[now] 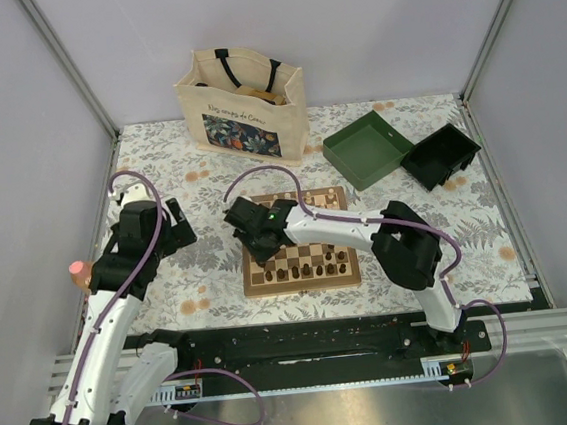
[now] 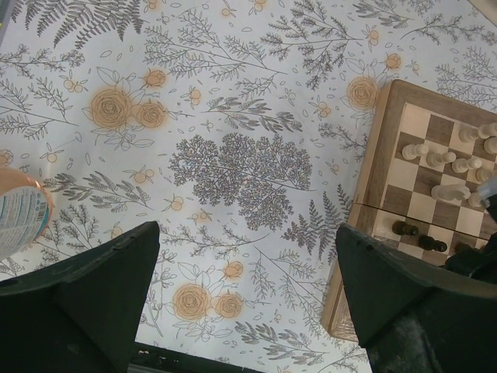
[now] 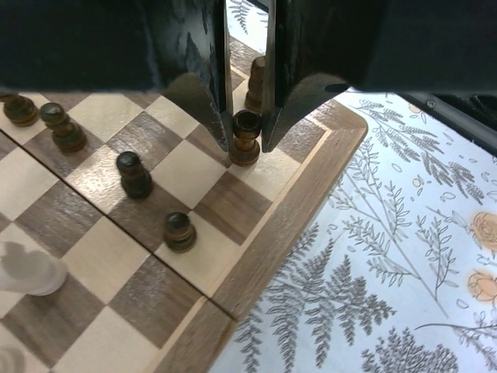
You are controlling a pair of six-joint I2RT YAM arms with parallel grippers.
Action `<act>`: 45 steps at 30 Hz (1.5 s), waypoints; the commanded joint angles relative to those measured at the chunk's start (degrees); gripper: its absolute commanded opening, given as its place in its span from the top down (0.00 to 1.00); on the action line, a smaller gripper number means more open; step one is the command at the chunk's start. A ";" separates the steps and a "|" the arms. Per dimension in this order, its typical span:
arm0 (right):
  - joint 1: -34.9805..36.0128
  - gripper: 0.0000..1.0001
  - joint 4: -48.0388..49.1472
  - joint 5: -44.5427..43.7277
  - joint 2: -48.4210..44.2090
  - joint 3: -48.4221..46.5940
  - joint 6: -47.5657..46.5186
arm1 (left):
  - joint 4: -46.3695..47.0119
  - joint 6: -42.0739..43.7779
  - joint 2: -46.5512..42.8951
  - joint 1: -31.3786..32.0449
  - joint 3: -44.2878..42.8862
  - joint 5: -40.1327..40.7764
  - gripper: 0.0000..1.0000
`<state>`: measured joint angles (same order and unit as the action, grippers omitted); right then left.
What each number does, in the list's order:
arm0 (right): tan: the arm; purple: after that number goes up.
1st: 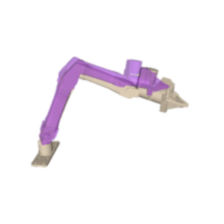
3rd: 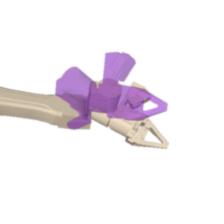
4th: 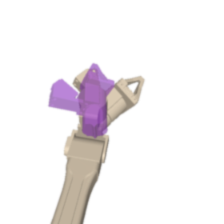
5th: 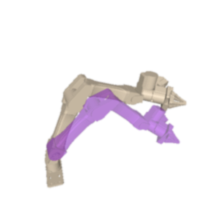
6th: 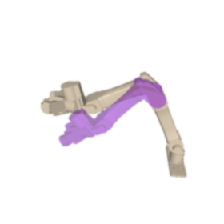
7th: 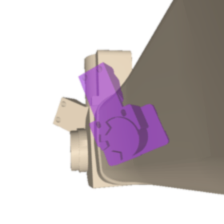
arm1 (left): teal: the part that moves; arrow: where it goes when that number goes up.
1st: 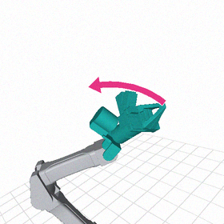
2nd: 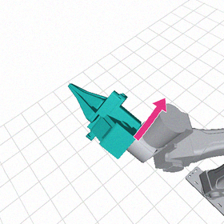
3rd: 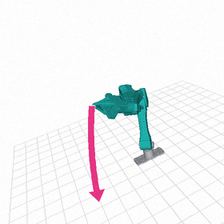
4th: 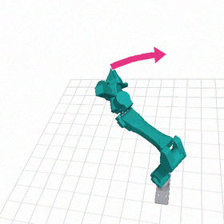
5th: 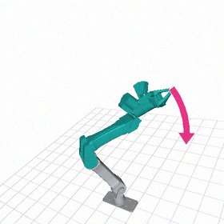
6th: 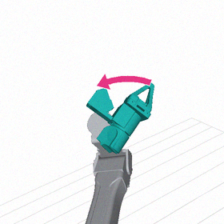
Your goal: Set up the chess pieces on the board
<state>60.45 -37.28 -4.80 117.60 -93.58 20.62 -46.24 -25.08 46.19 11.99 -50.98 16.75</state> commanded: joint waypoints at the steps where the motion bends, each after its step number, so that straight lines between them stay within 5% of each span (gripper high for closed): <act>1: 1.87 0.80 0.45 1.46 -3.43 -1.61 0.38 | 2.21 -0.14 -1.46 -0.65 -0.17 1.53 0.01; 22: 5.30 0.78 0.54 1.46 -2.03 -0.73 1.53 | 2.38 -0.49 -2.25 -1.79 -0.08 1.18 0.01; 45: 5.30 0.55 0.36 -2.66 -8.08 -1.08 -0.58 | 2.38 -0.41 -2.16 -1.88 0.00 0.74 0.01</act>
<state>65.28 -37.41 -3.81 116.60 -93.56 21.30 -46.22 -25.34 44.58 10.39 -50.98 17.32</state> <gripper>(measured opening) 0.441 0.988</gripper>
